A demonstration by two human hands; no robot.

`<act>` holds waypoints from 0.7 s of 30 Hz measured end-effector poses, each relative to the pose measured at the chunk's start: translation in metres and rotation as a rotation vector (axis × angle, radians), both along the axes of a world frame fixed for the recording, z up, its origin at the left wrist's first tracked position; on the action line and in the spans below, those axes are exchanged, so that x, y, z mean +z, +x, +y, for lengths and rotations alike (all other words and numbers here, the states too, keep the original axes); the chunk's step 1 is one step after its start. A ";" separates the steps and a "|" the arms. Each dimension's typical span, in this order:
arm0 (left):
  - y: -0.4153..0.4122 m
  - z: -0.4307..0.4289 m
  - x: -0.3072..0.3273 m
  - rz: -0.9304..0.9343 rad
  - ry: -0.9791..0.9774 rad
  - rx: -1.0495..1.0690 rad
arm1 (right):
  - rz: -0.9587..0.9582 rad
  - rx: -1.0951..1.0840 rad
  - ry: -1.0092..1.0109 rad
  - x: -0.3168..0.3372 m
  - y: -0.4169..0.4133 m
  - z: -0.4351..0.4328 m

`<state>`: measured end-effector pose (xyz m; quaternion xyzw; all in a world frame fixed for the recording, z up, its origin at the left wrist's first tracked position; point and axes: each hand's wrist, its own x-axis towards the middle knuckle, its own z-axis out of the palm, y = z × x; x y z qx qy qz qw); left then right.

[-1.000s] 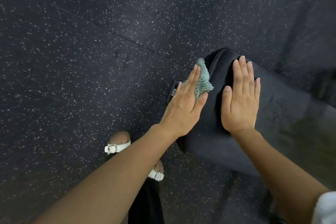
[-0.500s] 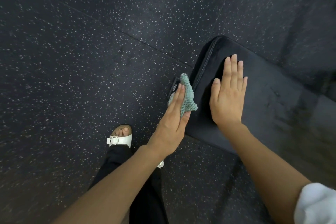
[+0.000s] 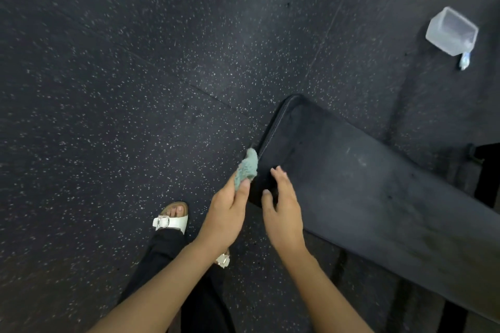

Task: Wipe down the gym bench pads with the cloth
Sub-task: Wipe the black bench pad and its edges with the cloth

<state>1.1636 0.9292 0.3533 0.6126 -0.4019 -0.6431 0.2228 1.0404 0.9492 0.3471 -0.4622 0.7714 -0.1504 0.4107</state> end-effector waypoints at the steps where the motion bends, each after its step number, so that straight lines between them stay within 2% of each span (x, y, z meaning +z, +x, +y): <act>1: 0.000 -0.005 0.011 0.029 0.031 0.057 | -0.051 -0.043 0.027 0.010 -0.001 -0.003; 7: 0.002 -0.033 0.080 0.313 0.126 0.255 | -0.216 -0.157 -0.045 0.075 -0.004 -0.036; 14: 0.012 -0.062 0.157 0.351 -0.059 0.230 | -0.545 -0.297 -0.143 0.159 0.001 -0.077; 21: 0.050 -0.094 0.234 0.354 -0.230 0.217 | -0.699 -0.213 -0.208 0.239 0.017 -0.109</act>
